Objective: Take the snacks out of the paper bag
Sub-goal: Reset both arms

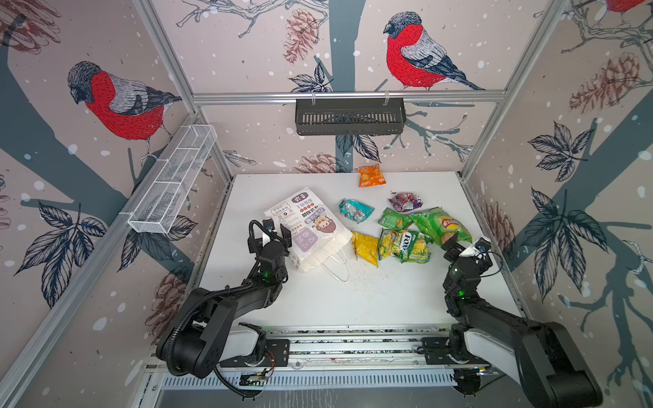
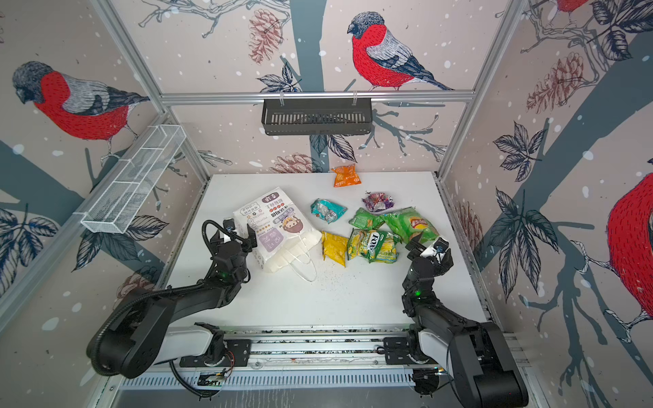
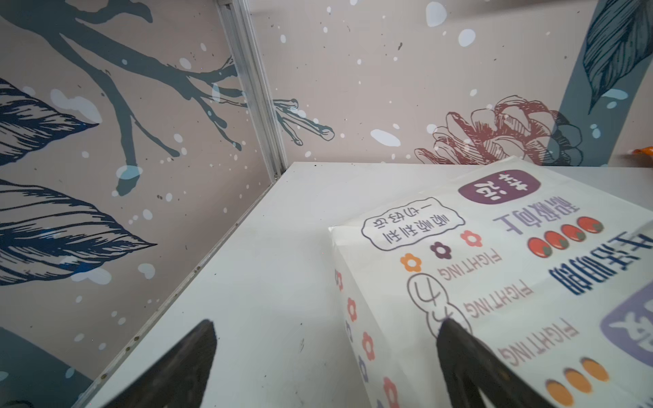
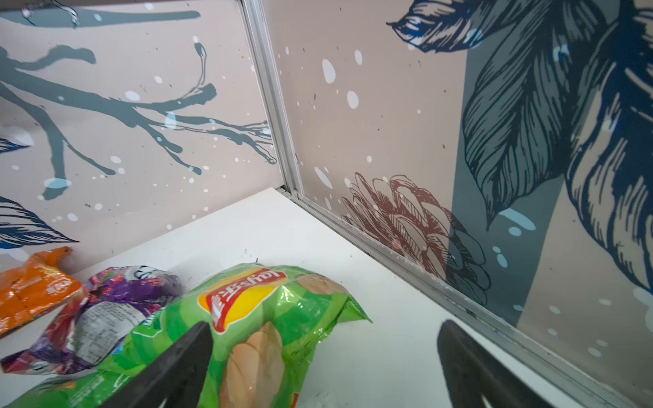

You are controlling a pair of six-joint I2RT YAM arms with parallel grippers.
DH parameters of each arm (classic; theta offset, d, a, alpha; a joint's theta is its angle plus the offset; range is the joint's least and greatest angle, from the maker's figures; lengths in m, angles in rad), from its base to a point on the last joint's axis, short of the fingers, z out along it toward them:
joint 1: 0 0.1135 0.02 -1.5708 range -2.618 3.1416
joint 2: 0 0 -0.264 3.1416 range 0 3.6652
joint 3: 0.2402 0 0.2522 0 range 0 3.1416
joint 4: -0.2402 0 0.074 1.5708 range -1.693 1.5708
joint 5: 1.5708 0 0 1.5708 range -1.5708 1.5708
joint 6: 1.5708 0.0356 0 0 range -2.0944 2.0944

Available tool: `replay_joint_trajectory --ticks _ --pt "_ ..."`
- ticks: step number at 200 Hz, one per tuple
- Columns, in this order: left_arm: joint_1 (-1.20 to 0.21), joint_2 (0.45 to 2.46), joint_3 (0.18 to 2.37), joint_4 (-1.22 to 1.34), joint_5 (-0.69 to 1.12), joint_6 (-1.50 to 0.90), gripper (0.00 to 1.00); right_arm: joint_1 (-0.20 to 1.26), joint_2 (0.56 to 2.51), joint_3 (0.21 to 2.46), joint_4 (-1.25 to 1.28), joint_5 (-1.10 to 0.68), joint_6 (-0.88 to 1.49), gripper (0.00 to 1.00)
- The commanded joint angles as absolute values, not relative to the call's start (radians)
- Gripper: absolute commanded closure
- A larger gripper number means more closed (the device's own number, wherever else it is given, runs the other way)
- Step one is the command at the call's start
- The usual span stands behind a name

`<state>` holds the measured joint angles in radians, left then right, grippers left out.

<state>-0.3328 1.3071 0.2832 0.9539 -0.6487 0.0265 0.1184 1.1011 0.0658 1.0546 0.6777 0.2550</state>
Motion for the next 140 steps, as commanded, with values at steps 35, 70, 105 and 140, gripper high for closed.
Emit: replay_joint_trajectory --ticks 35,70,105,140 --pt "-0.257 1.279 0.208 1.09 -0.413 0.003 0.03 0.091 1.247 0.129 1.124 0.596 0.272 0.0" --pt "-0.183 1.322 0.189 1.134 -0.324 -0.062 0.03 0.087 1.284 0.152 1.136 0.611 0.221 0.0" --pt "-0.175 1.328 0.198 1.122 -0.33 -0.062 0.02 0.051 1.404 0.119 1.351 0.59 0.209 0.0" --pt "-0.174 1.278 0.06 1.351 -0.436 0.023 0.02 0.043 1.416 0.156 1.286 0.569 0.216 0.0"
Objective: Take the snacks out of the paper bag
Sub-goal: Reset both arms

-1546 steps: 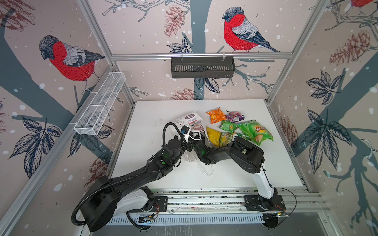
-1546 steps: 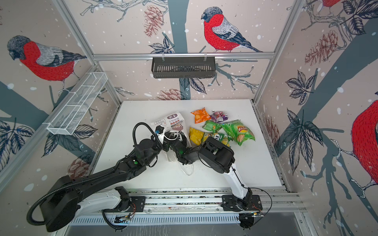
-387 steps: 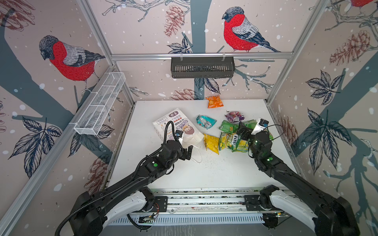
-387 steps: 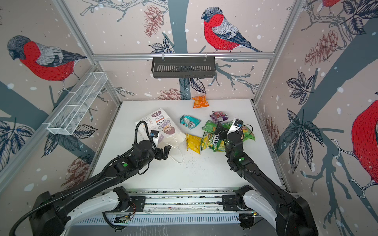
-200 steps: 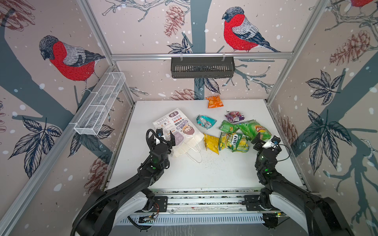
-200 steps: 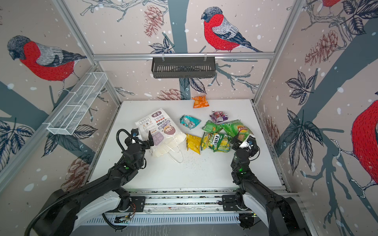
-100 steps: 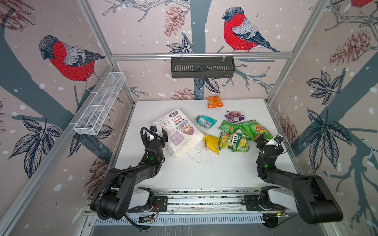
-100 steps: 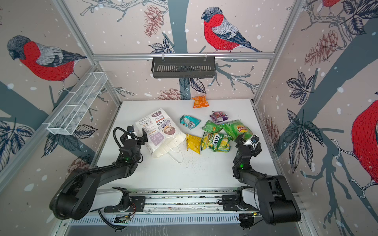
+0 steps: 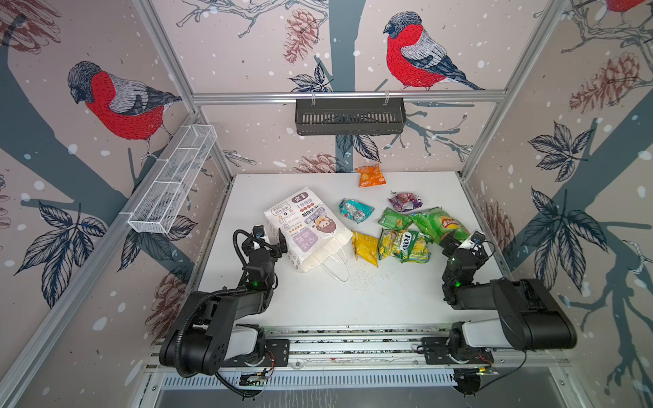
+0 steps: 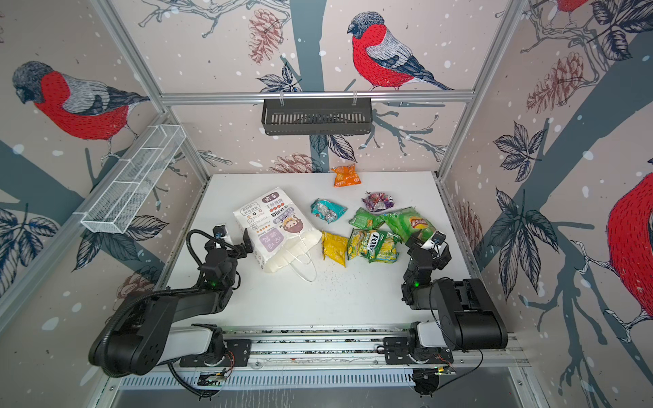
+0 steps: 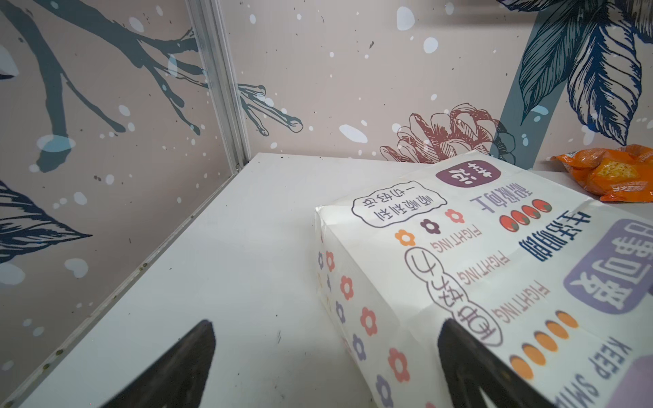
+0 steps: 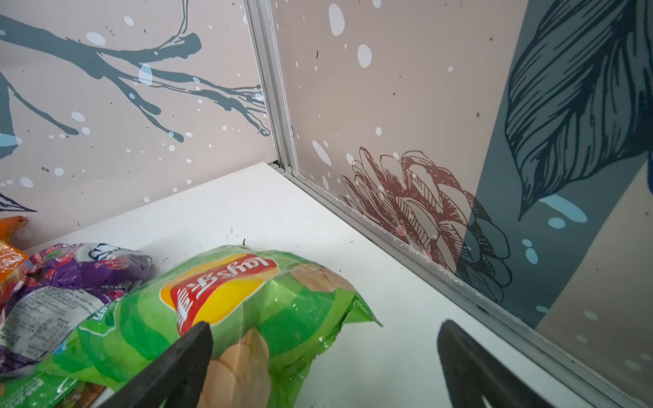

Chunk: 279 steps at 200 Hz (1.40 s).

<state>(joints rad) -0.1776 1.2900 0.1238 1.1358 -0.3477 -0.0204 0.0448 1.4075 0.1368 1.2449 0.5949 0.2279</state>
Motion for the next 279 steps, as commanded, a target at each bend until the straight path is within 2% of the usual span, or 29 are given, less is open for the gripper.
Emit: replay_joint_trajectory --ticks 1,45,68,92,112,122,131,279 --pt "-0.174 1.28 0.057 1.361 -0.44 0.024 0.02 0.043 1.416 0.156 1.285 0.57 0.215 0.0" --pt "-0.172 1.537 0.077 1.625 -0.412 0.084 0.02 0.029 1.42 0.158 1.285 0.514 0.211 0.0" --pt "-0.17 1.614 0.105 1.647 -0.386 0.102 0.02 0.023 1.447 0.152 1.336 0.364 0.155 0.0" --pt "-0.154 1.593 0.132 1.566 -0.412 0.066 0.02 0.029 1.54 0.154 1.426 0.313 0.121 0.0" --pt "-0.119 1.579 0.209 1.391 -0.43 0.008 0.02 0.029 1.515 0.158 1.375 0.331 0.136 0.0" --pt "-0.073 1.564 0.221 1.339 -0.38 -0.039 0.02 0.033 1.531 0.16 1.399 0.342 0.132 0.0" --pt "-0.056 1.558 0.214 1.349 -0.34 -0.044 0.02 0.042 1.537 0.165 1.397 0.362 0.126 0.0" --pt "-0.068 1.564 0.212 1.365 -0.358 -0.029 0.02 0.054 1.538 0.175 1.381 0.382 0.117 0.0"
